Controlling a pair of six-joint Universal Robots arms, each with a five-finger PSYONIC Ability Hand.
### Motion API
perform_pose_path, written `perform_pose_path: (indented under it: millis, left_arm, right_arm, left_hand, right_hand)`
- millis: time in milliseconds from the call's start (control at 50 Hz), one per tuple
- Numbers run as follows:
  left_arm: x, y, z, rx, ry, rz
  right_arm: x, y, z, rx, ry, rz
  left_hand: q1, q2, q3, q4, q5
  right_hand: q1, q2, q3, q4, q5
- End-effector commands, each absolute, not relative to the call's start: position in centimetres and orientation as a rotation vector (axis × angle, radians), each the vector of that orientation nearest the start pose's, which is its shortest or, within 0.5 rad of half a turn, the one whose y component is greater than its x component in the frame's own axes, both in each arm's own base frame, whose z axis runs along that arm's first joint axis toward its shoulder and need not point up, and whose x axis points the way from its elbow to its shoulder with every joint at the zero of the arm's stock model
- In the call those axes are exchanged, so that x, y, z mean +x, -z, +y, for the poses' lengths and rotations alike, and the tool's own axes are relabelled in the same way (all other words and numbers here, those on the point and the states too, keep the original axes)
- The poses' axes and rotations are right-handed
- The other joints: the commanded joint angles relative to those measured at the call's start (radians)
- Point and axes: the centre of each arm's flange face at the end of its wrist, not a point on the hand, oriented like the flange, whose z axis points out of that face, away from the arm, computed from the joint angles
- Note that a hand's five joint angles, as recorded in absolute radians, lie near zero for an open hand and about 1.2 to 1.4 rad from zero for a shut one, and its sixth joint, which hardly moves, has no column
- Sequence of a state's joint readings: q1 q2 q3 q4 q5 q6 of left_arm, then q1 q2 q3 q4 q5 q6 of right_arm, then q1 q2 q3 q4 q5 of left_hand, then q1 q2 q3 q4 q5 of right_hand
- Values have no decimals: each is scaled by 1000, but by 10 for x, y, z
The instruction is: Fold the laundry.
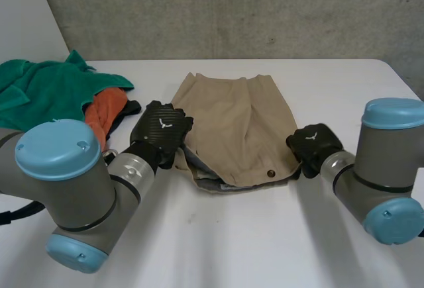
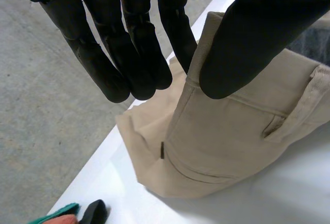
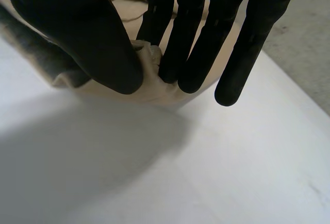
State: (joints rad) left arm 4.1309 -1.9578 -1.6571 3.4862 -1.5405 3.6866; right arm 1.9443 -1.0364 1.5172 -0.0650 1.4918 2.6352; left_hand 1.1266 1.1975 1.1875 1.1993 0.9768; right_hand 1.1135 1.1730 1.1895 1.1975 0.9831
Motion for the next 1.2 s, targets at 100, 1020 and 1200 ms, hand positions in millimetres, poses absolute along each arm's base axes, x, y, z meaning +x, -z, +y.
perform_pose_path:
  millis: [100,1020,1200]
  left_arm:
    - [-338,-213,-188,1396,2148,2057]
    - [-361,-244,-310,1134,2273,2053]
    - [-365,-197,-337,1334,2161,2110]
  right_arm:
    - [232,-185,-336,-974,2070,2230]
    - [185,-272,-310,-733,1866,2547]
    - [173,-291,-304,-897,2033,2599]
  left_hand:
    - [270,199,209,197,245]
    - [-952,-1023,-1013,-1025,-977]
    - [-952,-1023,-1013,-1025,-977]
  right_hand:
    - [283,223,207,199,239]
    - [-939,-998,-1015,-1023,-983]
    - [-848,-908,-924,-932,-892]
